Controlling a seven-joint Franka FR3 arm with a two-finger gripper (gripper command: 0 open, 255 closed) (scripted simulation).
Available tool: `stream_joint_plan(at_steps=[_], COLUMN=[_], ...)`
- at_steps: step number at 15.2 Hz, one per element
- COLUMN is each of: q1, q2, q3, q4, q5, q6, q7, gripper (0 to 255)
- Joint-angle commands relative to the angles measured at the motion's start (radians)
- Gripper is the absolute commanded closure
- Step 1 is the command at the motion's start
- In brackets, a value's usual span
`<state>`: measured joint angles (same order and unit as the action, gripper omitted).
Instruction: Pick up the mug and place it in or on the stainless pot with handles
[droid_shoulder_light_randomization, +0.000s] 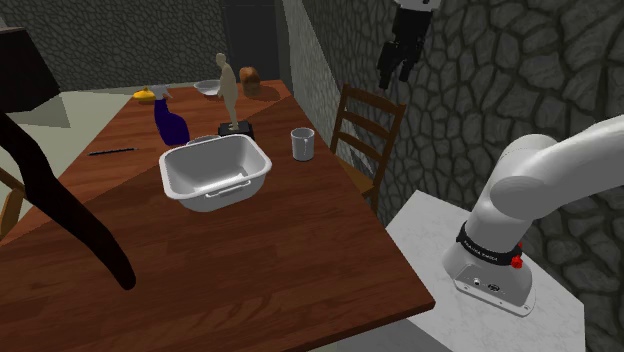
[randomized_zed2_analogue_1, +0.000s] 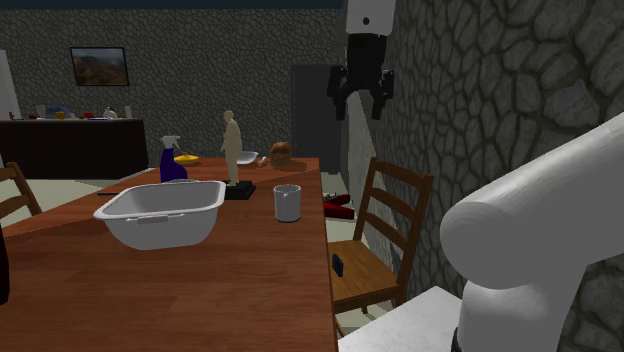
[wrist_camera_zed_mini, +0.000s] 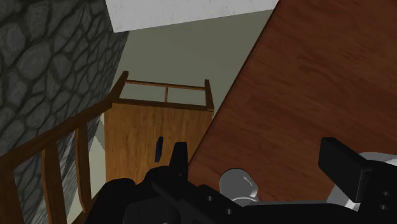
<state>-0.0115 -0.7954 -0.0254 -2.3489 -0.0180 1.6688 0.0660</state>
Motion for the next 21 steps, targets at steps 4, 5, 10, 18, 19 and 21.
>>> stream_joint_plan(at_steps=[4, 5, 10, 18, 19, 21], q1=[0.0, 0.0, 0.002, 0.008, 0.008, 0.009], q2=[0.091, 0.123, 0.294, 0.592, 0.63, 0.707], q3=[-0.008, -0.011, -0.024, -0.044, -0.046, -0.05], q4=[-0.005, -0.003, 0.024, 0.139, 0.159, 0.204], q5=[0.003, 0.005, 0.015, 0.047, 0.052, 0.065], q6=[0.093, 0.123, 0.262, 0.438, 0.455, 0.485], q7=[-0.002, -0.002, -0.009, -0.029, -0.032, -0.039], gripper=[0, 0, 0, 0, 0, 0])
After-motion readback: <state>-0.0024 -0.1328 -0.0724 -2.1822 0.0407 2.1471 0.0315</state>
